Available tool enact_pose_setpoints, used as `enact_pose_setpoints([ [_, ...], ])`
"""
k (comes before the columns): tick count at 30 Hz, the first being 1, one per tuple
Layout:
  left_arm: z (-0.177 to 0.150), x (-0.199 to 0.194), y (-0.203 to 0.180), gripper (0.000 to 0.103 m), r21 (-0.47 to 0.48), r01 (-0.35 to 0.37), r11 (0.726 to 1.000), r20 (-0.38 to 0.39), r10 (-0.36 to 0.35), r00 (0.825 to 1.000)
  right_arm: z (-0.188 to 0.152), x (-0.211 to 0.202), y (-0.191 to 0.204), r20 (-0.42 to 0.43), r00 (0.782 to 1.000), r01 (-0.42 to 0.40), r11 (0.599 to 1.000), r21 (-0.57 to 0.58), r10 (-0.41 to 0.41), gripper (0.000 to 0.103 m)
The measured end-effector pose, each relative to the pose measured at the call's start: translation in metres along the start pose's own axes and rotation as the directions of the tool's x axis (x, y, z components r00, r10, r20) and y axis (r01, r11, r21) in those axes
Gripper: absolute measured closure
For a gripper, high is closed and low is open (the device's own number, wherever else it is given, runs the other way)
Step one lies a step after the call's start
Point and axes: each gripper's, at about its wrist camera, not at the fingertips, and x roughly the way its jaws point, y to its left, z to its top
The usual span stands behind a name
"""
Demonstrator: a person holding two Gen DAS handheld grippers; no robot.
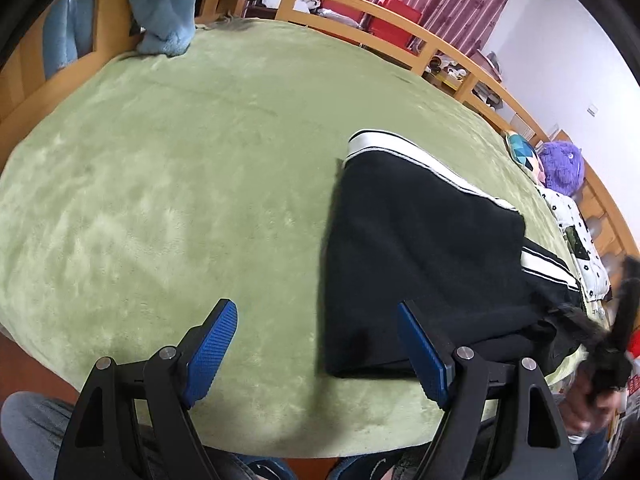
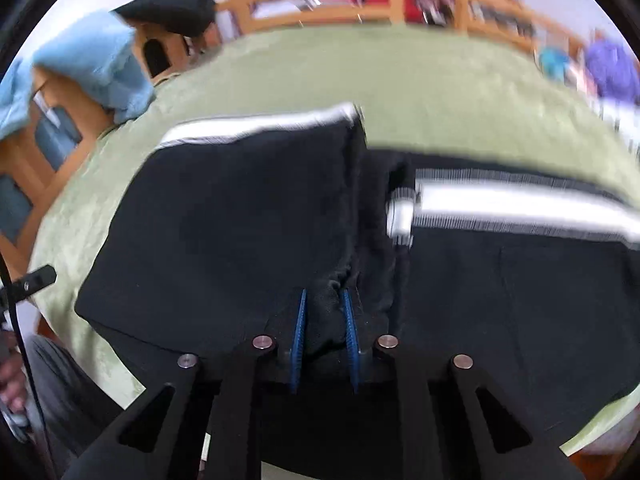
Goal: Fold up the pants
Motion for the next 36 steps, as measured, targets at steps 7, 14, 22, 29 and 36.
enact_pose_setpoints([
  [7,0.002,0.014,0.000,0.023,-0.022,0.089,0.996,-0.001,-0.089,0.996,-0.017,-0.013,-0.018,-0.056,0.998,-0.038,0.995,0.089,0.043,0.086],
  [14,0.004,0.063,-0.015,0.023,0.017,0.101,0.995,-0.154,-0.097,0.983,-0.007,-0.007,-0.014,-0.053,0.997,-0.060,0.998,0.020,0.061,0.054],
  [22,0.000,0.075,-0.021,0.021,0.064,0.104,0.993,-0.178,-0.091,0.980,0.064,0.008,-0.047,0.105,0.992,-0.085,0.994,0.075,0.077,0.042],
  [29,0.003,0.084,-0.038,0.019,0.126,0.081,0.989,-0.200,-0.054,0.978,0.096,0.086,-0.059,-0.001,0.993,-0.114,0.990,0.081,0.114,0.096],
  [36,0.008,0.088,-0.049,0.017,0.142,0.060,0.988,-0.215,-0.028,0.976,0.080,0.111,-0.057,-0.081,0.997,-0.009,0.998,0.055,0.013,0.095],
])
